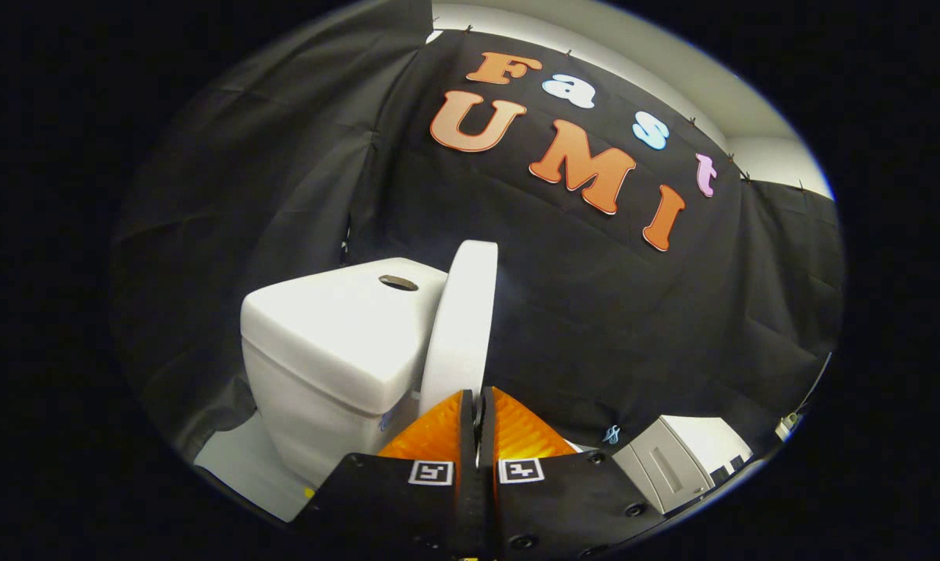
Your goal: Open the toilet lid.
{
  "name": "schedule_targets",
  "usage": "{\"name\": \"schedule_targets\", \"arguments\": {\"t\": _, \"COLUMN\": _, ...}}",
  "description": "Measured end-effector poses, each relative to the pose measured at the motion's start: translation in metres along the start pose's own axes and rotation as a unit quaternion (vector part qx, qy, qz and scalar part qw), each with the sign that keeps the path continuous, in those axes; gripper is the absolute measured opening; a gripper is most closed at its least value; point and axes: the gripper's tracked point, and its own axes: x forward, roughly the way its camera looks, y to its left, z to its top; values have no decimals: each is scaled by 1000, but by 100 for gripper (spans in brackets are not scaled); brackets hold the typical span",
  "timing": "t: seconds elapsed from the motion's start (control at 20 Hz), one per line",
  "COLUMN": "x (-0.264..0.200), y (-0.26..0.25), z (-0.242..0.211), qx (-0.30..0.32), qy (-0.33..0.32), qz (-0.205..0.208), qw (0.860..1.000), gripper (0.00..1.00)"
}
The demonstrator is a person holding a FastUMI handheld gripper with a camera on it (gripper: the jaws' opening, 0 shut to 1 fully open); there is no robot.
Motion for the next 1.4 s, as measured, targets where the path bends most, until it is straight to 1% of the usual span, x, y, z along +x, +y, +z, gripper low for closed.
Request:
{"name": "schedule_targets", "arguments": {"t": 0.2, "x": -1, "y": -5, "z": 0, "qx": 9, "qy": 3, "qz": -18, "qw": 1000, "gripper": 8}}
{"name": "schedule_targets", "arguments": {"t": 0.3, "x": 2, "y": -5, "z": 1, "qx": 16, "qy": 3, "qz": -17, "qw": 1000, "gripper": 8}}
{"name": "schedule_targets", "arguments": {"t": 0.35, "x": 2, "y": -4, "z": 4, "qx": 15, "qy": -1, "qz": -14, "qw": 1000, "gripper": 12}}
{"name": "schedule_targets", "arguments": {"t": 0.45, "x": 3, "y": 2, "z": 7, "qx": 17, "qy": -2, "qz": 6, "qw": 1000, "gripper": 30}}
{"name": "schedule_targets", "arguments": {"t": 0.6, "x": -6, "y": 4, "z": 23, "qx": 35, "qy": -15, "qz": 34, "qw": 999, "gripper": 79}}
{"name": "schedule_targets", "arguments": {"t": 0.7, "x": -12, "y": 1, "z": 29, "qx": 59, "qy": -19, "qz": 60, "qw": 996, "gripper": 89}}
{"name": "schedule_targets", "arguments": {"t": 0.85, "x": -23, "y": -22, "z": 45, "qx": 84, "qy": -31, "qz": 87, "qw": 992, "gripper": 97}}
{"name": "schedule_targets", "arguments": {"t": 1.0, "x": -39, "y": -68, "z": 61, "qx": 99, "qy": -55, "qz": 100, "qw": 988, "gripper": 97}}
{"name": "schedule_targets", "arguments": {"t": 1.15, "x": -56, "y": -130, "z": 65, "qx": 109, "qy": -77, "qz": 101, "qw": 986, "gripper": 97}}
{"name": "schedule_targets", "arguments": {"t": 1.3, "x": -69, "y": -196, "z": 55, "qx": 149, "qy": -78, "qz": 106, "qw": 980, "gripper": 97}}
{"name": "schedule_targets", "arguments": {"t": 1.4, "x": -72, "y": -246, "z": 47, "qx": 165, "qy": -85, "qz": 87, "qw": 979, "gripper": 97}}
